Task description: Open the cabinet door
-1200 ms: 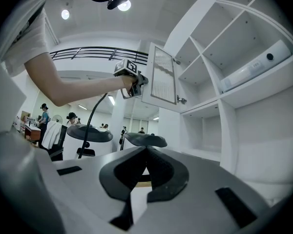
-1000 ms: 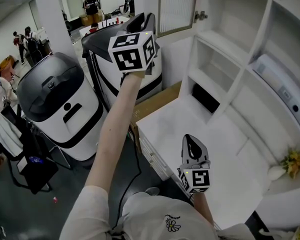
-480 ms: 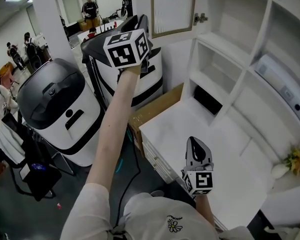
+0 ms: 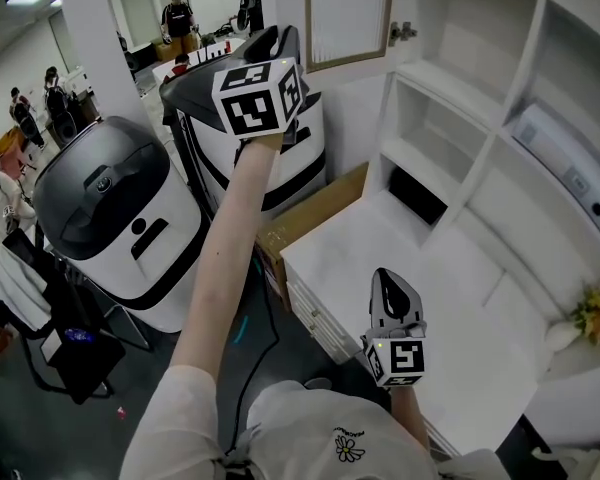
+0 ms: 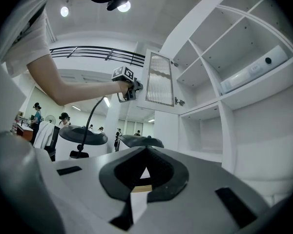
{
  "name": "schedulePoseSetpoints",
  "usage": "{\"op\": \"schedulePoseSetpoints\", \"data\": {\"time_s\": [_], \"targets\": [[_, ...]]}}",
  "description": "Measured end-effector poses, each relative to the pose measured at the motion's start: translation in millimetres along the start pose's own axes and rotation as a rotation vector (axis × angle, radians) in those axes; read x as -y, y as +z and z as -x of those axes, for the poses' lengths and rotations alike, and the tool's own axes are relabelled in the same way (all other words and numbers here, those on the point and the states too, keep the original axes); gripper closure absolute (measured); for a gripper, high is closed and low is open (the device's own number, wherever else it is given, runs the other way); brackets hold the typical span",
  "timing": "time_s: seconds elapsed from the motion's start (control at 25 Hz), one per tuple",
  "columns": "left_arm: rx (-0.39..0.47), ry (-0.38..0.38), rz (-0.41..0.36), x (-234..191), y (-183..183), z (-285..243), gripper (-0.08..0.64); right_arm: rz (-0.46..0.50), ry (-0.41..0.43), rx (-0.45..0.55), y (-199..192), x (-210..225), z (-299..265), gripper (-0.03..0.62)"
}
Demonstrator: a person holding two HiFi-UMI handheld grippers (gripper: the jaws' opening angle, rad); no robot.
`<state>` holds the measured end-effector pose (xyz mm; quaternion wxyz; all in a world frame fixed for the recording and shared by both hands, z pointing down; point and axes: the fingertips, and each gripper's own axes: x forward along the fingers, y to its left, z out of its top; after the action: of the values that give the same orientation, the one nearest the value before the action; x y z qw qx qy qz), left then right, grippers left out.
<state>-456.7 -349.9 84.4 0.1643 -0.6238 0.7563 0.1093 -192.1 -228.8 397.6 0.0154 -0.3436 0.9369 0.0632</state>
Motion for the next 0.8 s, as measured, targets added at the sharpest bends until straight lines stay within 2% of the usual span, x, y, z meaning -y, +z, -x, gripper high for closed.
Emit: {"op": "schedulePoseSetpoints", "data": {"time_s": [0.12,0.32,0.44,0.6,0.8], "targets": [[0.017,0.019,-0.019,-2.4,6.9,8.8,0.463,0.008,0.01,-0.006,-1.1,-3.0,0.9,0.592],[0.054,0.003,0.018,9.4,17.8,35.8,0.471,0.006,0.033,-0.004,0.2,-7.4,1.7,0.592],[0.047,-0.008,0.078,20.9,9.5,55.0,0.546,0.012,0.051,-0.001,2.7,-10.2,3.4,0.592],[-0.01,-0.026,0.123,39.9,-23.2,77.4,0.552,0.023,0.061,-0.009,1.5,-7.8,8.7,0.592],[-0.145,-0.028,0.156,60.3,-93.2,108.4,0.554,0.038,0.065,-0.041,-9.1,-1.5,15.7,0.592]]}}
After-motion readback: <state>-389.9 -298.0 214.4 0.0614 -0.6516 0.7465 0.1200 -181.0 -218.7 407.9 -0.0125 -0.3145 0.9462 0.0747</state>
